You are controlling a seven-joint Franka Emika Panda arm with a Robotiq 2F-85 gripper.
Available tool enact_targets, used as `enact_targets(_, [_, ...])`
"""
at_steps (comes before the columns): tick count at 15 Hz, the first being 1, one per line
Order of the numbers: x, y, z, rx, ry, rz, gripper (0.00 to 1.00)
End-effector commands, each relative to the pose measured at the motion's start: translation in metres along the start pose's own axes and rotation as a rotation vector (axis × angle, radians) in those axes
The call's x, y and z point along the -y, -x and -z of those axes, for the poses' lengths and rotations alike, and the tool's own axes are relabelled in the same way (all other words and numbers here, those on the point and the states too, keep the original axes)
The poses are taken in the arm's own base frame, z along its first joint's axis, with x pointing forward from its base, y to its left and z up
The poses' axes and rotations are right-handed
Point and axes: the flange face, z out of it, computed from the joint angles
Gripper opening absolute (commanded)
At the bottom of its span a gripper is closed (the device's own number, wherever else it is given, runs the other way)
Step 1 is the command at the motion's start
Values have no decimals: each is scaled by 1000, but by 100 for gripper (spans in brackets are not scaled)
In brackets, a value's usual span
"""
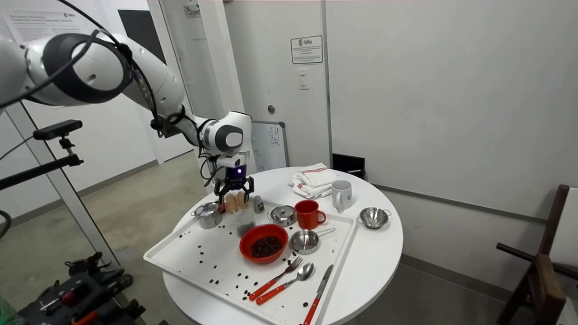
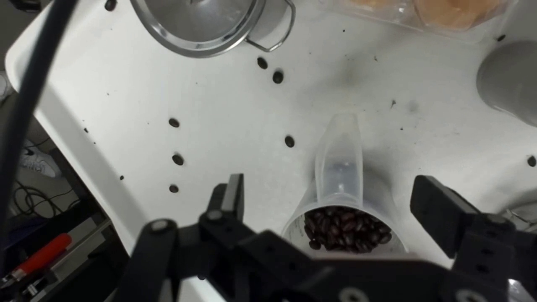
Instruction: Move some of the objects from the measuring cup slightly into the red bowl
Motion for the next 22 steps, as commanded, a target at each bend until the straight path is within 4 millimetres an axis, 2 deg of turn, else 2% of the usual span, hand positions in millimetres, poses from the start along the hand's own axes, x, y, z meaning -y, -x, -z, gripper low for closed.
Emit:
enact_targets(1, [10, 3, -13, 16, 56, 38, 100])
enact_targets(5, [15, -1, -28, -4, 71, 45, 100])
enact_targets(8, [19, 1, -31, -3, 59, 54, 100])
enact_targets(9, [19, 2, -30, -4, 49, 55, 75])
enact_targets(10, [19, 4, -29, -6, 43, 61, 74])
enact_targets(12, [20, 7, -25, -5, 32, 65, 60])
enact_targets(18, [21, 9, -21, 0, 22, 80, 12])
enact_targets(19, [22, 8, -20, 3, 23, 81, 6])
enact_targets(22, [24, 4, -19, 14, 25, 77, 10])
